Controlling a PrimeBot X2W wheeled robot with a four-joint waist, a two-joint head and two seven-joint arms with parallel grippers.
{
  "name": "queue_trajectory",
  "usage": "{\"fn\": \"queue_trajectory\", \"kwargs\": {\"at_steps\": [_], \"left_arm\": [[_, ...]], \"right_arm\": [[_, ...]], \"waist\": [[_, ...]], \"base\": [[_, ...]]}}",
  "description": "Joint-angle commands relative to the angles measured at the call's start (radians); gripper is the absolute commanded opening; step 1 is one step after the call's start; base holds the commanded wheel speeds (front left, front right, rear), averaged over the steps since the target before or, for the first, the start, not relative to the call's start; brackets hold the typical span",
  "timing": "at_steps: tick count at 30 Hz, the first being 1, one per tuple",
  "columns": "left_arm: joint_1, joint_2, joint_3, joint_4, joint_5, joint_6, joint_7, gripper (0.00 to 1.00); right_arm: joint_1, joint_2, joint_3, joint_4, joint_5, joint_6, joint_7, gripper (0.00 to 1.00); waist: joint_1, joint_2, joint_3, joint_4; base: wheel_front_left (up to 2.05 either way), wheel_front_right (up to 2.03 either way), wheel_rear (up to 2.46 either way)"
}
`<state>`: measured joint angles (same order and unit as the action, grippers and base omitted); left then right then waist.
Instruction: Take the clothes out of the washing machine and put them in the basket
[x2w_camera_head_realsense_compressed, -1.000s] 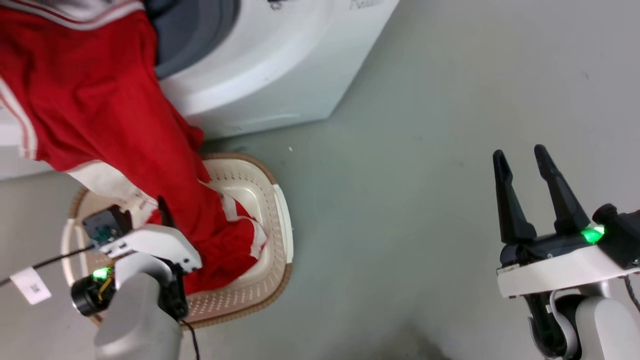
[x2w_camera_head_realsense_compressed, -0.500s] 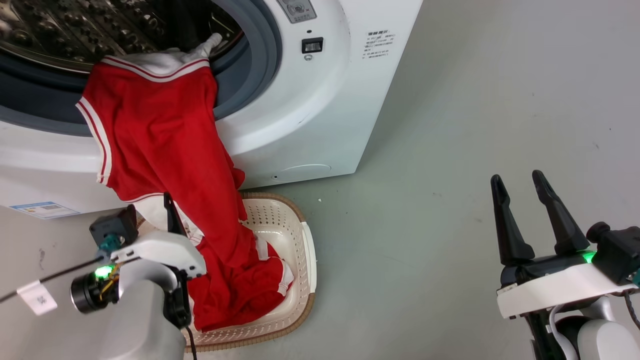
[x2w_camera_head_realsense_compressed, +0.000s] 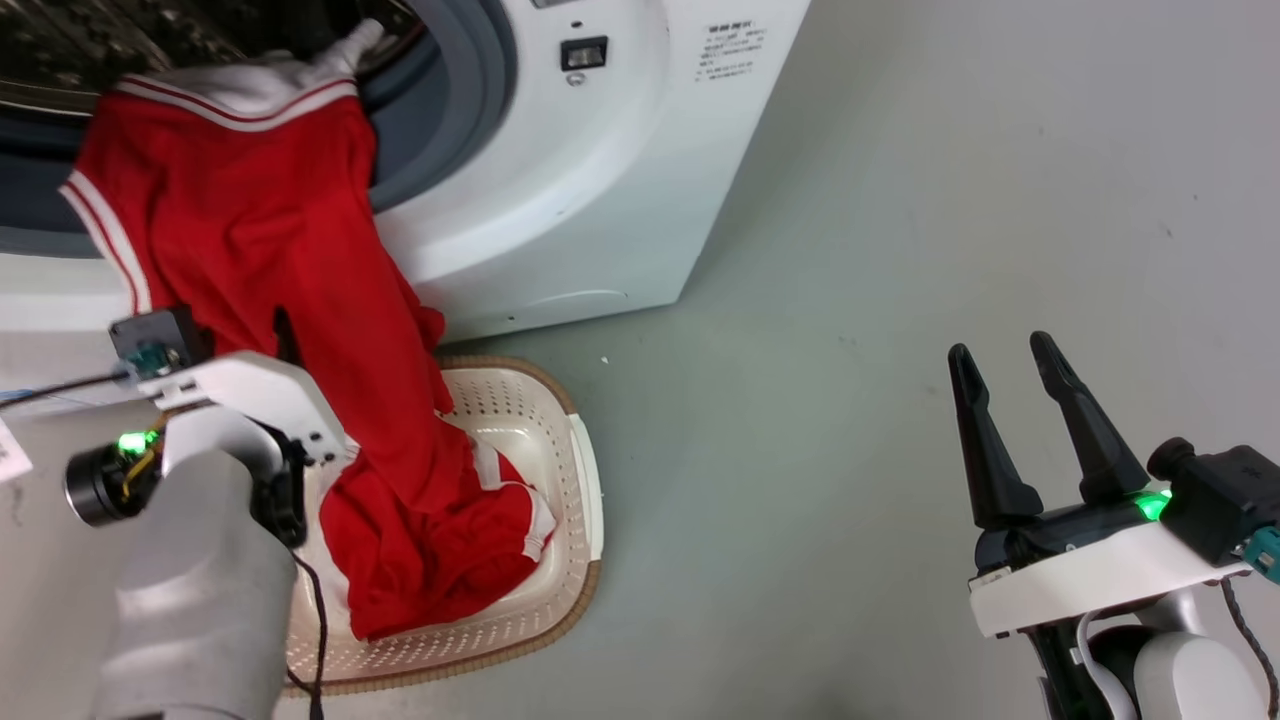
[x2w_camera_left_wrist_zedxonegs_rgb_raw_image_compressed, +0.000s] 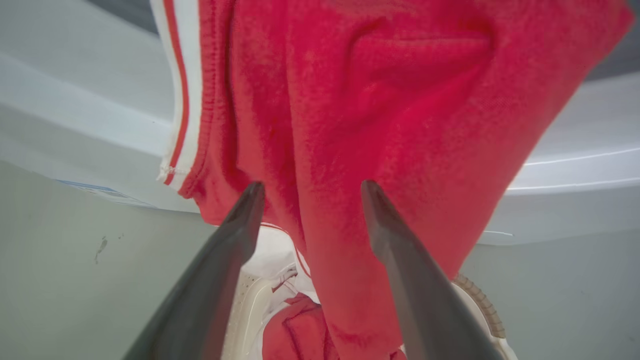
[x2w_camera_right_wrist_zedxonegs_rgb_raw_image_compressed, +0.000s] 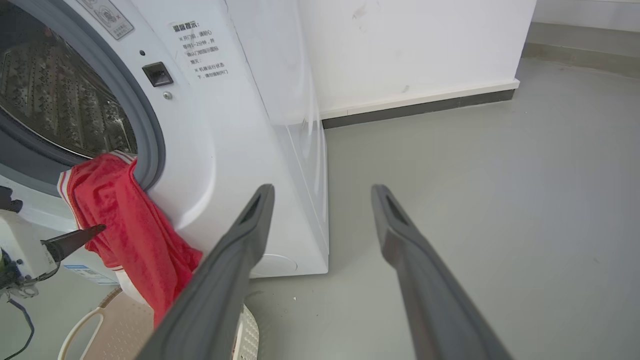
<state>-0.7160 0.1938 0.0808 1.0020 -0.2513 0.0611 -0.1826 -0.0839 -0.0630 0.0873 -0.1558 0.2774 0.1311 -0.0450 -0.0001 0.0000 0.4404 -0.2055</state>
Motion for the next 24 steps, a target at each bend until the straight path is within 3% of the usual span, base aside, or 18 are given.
{"fn": "queue_trajectory", "kwargs": {"at_steps": [1,15,16,17,18,24], "left_arm": [[-0.034,0.017,0.000,0.022,-0.004,-0.005,0.010,1.00],[-0.194,0.096,-0.018,0.119,0.000,0.008,0.016,1.00],[-0.198,0.098,-0.017,0.125,-0.003,0.008,0.013,0.81],[-0.198,0.099,-0.018,0.132,-0.004,0.009,0.006,0.28],[-0.194,0.098,-0.019,0.139,-0.005,0.009,0.000,0.00],[-0.137,0.086,0.000,0.168,-0.033,0.001,-0.044,0.00]], "right_arm": [[-0.019,-0.007,0.006,0.008,0.011,-0.001,-0.009,1.00],[-0.066,-0.025,0.042,0.065,0.041,-0.001,-0.056,1.00],[-0.067,-0.025,0.042,0.069,0.042,-0.001,-0.057,1.00],[-0.068,-0.024,0.042,0.073,0.042,-0.001,-0.059,1.00],[-0.069,-0.024,0.043,0.077,0.042,-0.001,-0.060,1.00],[-0.065,-0.019,0.043,0.090,0.036,-0.001,-0.063,1.00]], "waist": [[0.0001,0.0000,0.033,-0.023],[0.0001,0.0000,0.098,-0.068],[0.0001,0.0000,0.098,-0.068],[0.0001,0.0000,0.095,-0.068],[0.0001,0.0000,0.092,-0.068],[0.0001,0.0000,0.046,-0.059]], "base": [[0.00,0.00,0.00],[0.00,0.00,0.00],[0.00,0.00,0.00],[0.00,0.00,0.00],[0.00,0.00,0.00],[0.00,0.00,0.00]]}}
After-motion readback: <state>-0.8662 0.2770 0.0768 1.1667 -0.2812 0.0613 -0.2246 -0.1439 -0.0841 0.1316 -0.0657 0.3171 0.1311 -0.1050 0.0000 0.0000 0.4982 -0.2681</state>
